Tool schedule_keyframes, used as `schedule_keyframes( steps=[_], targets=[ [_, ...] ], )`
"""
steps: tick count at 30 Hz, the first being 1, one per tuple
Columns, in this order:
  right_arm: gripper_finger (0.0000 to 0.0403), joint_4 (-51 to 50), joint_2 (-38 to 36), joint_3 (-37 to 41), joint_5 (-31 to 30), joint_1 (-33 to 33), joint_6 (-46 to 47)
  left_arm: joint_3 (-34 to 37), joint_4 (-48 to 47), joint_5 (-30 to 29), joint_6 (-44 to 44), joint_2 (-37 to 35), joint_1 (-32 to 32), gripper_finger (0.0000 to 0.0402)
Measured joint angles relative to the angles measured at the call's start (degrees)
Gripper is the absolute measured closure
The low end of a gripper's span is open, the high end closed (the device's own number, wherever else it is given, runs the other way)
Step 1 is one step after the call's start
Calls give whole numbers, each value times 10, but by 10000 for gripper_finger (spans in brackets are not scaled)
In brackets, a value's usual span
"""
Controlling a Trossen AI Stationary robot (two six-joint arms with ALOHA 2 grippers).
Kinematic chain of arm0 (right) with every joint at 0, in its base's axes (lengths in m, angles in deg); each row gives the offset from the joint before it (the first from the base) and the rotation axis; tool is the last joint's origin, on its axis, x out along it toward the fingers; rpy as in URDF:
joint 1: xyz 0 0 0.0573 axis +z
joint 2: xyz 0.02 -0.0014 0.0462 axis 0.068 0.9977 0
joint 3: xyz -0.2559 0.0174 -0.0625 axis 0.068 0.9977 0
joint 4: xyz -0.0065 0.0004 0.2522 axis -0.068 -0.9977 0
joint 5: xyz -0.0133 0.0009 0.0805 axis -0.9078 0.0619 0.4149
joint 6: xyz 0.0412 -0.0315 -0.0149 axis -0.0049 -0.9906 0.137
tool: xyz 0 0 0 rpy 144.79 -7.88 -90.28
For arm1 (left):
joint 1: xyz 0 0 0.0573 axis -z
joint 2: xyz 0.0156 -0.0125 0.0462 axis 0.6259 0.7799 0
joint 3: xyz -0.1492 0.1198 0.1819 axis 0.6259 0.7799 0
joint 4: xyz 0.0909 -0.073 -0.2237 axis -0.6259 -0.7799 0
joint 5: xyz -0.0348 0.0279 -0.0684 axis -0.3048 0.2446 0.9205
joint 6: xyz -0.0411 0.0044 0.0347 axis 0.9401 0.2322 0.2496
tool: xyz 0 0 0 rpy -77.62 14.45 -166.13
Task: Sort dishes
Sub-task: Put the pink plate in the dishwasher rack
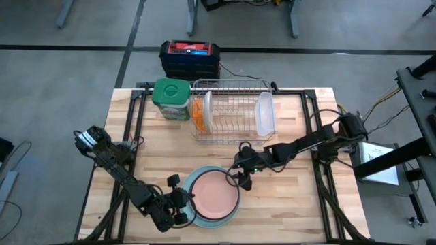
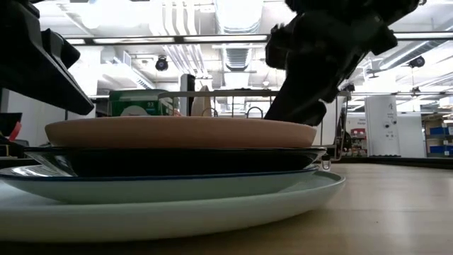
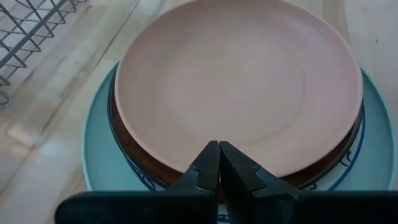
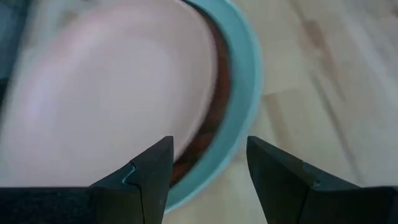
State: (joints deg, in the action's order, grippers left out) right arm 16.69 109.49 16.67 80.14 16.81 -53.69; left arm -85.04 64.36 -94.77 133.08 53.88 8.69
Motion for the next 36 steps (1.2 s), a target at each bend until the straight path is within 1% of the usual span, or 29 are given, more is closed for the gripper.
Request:
schedule_keyframes(
  steps=[5,10,16,20,32,36],
  targets=[
    [209,-12,17,-16,-19,0,-16,0,1,0,0,0,0,401],
    [208,-13,26,-24,-19,0,-28,0,9,-1,2,4,0,401],
    [208,-12,28,-37,-18,4,-30,0,14,0,4,26,0,401],
    [208,-13,47,-42,-18,6,-30,0,14,-1,9,36,0,401],
    [209,-12,99,-83,-13,6,-41,0,12,-15,11,31,0,401],
    [218,-16,112,-97,-14,6,-56,0,9,-21,10,31,0,401]
  ],
)
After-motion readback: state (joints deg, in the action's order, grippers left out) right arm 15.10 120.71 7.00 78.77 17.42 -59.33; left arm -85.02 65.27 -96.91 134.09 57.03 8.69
